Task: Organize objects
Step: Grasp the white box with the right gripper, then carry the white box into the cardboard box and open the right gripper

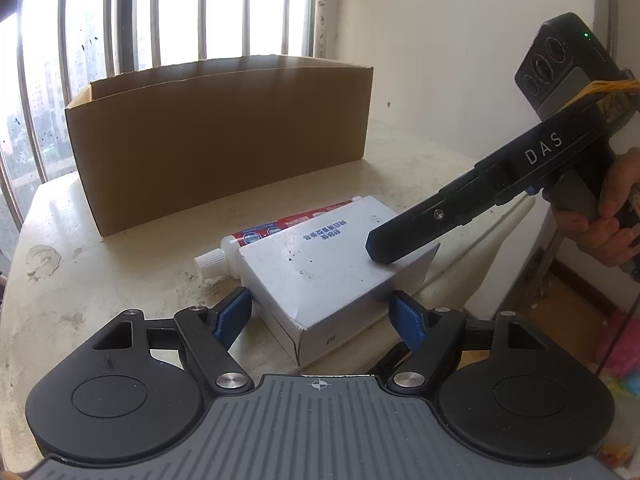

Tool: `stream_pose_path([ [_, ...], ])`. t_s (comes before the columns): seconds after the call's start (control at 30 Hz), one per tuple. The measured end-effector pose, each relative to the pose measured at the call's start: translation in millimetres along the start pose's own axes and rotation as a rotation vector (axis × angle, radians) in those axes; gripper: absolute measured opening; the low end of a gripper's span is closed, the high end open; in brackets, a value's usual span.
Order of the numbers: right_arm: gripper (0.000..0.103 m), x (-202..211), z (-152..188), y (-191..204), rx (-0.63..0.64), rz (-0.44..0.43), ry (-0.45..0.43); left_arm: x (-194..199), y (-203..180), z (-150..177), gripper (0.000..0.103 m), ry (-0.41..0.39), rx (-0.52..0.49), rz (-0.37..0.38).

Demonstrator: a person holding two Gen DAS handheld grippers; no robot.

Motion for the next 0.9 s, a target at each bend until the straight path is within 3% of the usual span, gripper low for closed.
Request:
stream_pose_path([
  [0.3,0.057,26.0,-10.4,17.3,0.061,0.009,-0.050,23.2,-10.4,-19.9,0.075,-0.045,-0.020,0.011],
  [0.4,0.057,38.9,-20.8,21.5,0.074,0.001,-0.081,32.8,-12.5,-36.5,0.075,-0.062,-0.006,0.018],
  [0.53,0.057,55.2,-40.2,31.7,0.118,0.009,-0.119,45.7,-21.4,-63.2,0.075,-0.103,-0.062,-0.001],
  [0.77,0.057,75.9,-102.1,42.5,0.209,0.054,-0.185,46.4,-18.2,-131.2,0.075,-0.168,-0.124,-0.040],
  [0.9,0.058,65.4,-153.6,28.4,0.206,0.091,-0.179,19.8,6.1,-180.3,0.075,-0.121,-0.078,-0.033],
])
Point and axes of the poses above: each gripper's, at about its wrist camera, not at the fingertips, and x roughly against the way its jaws point, y to its left, z to its underside, the point moved 2 cm from there along -x, roughly the way its jaws point, and after that the axes turned 11 degrees about x, right-handed, at the moved point
